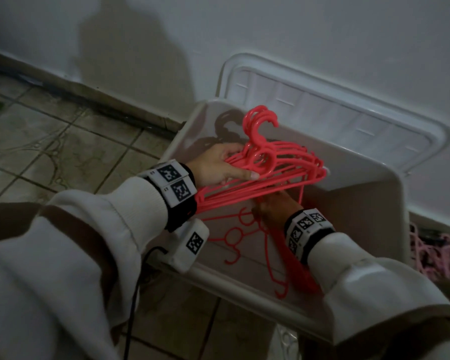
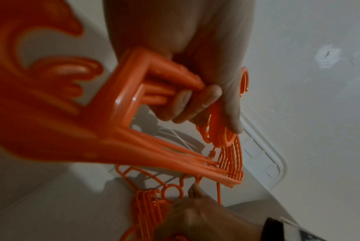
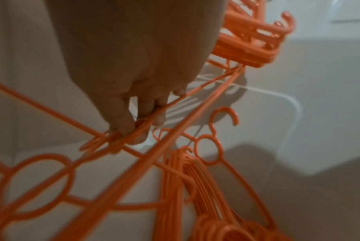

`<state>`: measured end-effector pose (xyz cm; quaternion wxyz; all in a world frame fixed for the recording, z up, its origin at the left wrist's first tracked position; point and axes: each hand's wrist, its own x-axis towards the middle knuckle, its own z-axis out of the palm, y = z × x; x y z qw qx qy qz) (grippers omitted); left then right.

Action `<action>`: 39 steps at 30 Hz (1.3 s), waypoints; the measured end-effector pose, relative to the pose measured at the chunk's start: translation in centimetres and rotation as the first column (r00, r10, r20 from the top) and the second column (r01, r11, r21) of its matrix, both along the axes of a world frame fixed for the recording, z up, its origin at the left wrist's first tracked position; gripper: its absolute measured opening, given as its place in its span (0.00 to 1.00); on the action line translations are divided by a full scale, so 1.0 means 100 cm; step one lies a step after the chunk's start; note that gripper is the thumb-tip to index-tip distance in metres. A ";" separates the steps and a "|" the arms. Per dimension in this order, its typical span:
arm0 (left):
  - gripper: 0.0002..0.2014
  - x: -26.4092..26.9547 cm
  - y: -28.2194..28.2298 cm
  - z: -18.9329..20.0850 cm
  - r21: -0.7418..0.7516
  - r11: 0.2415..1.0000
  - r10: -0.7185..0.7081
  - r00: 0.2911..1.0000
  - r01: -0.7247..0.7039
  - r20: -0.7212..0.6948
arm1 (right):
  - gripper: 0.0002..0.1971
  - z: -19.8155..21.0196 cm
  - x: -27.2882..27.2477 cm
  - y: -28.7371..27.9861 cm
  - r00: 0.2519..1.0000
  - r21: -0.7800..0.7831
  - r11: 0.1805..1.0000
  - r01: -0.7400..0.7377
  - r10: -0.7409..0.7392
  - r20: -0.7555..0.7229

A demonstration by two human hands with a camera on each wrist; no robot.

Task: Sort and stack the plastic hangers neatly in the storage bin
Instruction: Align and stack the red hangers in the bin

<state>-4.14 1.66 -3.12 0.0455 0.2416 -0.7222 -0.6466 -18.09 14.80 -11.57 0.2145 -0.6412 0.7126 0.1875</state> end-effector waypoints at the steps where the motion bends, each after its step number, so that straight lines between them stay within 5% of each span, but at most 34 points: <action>1: 0.18 0.001 0.000 0.002 -0.007 1.000 0.004 1.000 -0.004 -0.003 | 0.15 0.005 0.001 0.002 0.995 0.024 0.997 -0.079 0.080 -0.065; 6: 0.17 0.007 0.000 0.010 -0.049 0.998 0.025 0.999 -0.026 -0.027 | 0.14 0.017 0.002 0.012 0.942 0.130 0.960 -0.248 0.270 -0.197; 15: 0.19 0.010 0.011 0.015 -0.049 0.995 0.079 0.995 -0.082 -0.058 | 0.18 0.018 0.014 0.034 0.969 0.371 0.928 -0.041 0.127 -0.210; 19: 0.21 0.009 0.014 0.019 -0.065 0.995 0.071 0.996 -0.074 -0.054 | 0.11 0.018 0.029 0.040 0.986 0.445 0.894 -0.063 0.125 -0.111; 28: 0.20 0.014 0.015 0.023 -0.090 0.989 0.111 0.992 -0.115 -0.055 | 0.17 0.074 -0.013 0.058 0.995 -0.055 0.996 0.065 -0.060 0.083; 33: 0.20 0.015 0.019 0.016 -0.087 0.988 0.128 0.991 -0.130 -0.034 | 0.17 0.094 -0.021 0.071 0.970 -0.181 0.953 0.241 -0.236 0.053; 39: 0.10 0.013 0.034 0.015 -0.038 0.996 0.078 0.997 -0.079 -0.015 | 0.08 0.117 -0.012 0.062 0.929 -0.441 0.822 0.360 -0.270 0.253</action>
